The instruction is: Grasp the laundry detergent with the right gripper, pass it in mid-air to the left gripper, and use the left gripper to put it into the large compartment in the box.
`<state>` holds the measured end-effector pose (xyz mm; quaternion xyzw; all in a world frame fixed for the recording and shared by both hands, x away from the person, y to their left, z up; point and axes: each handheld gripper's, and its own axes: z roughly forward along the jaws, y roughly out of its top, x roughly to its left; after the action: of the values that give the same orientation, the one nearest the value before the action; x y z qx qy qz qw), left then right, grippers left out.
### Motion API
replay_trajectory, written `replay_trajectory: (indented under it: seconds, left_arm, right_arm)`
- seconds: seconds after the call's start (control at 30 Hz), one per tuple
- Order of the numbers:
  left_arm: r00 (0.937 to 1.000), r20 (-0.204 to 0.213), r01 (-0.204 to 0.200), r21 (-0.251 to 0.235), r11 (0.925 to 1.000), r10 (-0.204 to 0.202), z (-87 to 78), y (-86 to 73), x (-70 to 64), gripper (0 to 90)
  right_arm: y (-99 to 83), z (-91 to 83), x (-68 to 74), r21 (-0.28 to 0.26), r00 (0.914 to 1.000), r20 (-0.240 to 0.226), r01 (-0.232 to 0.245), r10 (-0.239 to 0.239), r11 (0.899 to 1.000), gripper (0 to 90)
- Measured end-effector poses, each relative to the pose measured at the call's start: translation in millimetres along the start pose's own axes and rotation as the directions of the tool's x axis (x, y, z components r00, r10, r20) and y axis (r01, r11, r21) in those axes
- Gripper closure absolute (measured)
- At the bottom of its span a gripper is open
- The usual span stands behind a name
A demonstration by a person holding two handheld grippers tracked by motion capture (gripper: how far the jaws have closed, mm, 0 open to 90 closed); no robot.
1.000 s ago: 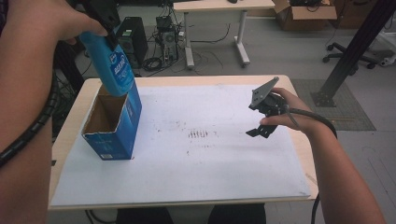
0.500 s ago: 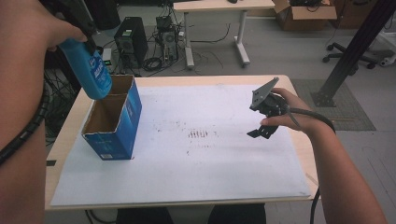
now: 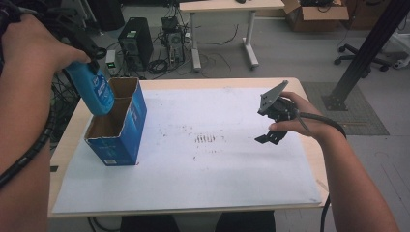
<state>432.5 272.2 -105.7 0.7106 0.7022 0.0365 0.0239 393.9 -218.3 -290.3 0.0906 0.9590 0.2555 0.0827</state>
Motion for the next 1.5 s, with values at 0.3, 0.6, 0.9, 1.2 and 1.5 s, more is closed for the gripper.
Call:
replay_trajectory:
  seconds: [0.3,0.6,0.9,1.2,1.5]
  left_arm:
    - [1.0,0.005,-0.003,0.027,0.9996,0.003,35.1,-0.5,2.4,38.3]
    - [0.9999,0.017,-0.002,0.035,0.9994,0.001,59.7,-3.3,4.2,38.3]
    - [0.9998,0.016,-0.012,0.03,0.9995,0.011,85.4,-6.1,2.3,38.2]
    - [0.9994,-0.013,-0.03,0.033,0.999,0.031,109.3,-8.5,-1.1,38.1]
    - [0.9996,-0.004,-0.029,0.046,0.9985,0.03,134.2,-10.8,-4.8,38.1]
  right_arm:
    - [0.4,3.7,1.2,-0.004,1.0,-0.008,-0.003,0.003,1.0,2.7]
    - [3.8,5.7,1.2,-0.004,0.9999,-0.014,0.004,-0.004,1.0,2.7]
    - [6.8,5.5,0.1,0.011,0.9997,-0.025,0.007,-0.006,1.0,2.7]
    - [3.8,5.7,0.4,0.012,0.9996,-0.029,-0.003,0.004,1.0,2.7]
    - [3.4,4.9,0.7,0.01,0.9995,-0.032,-0.006,0.006,1.0,2.7]
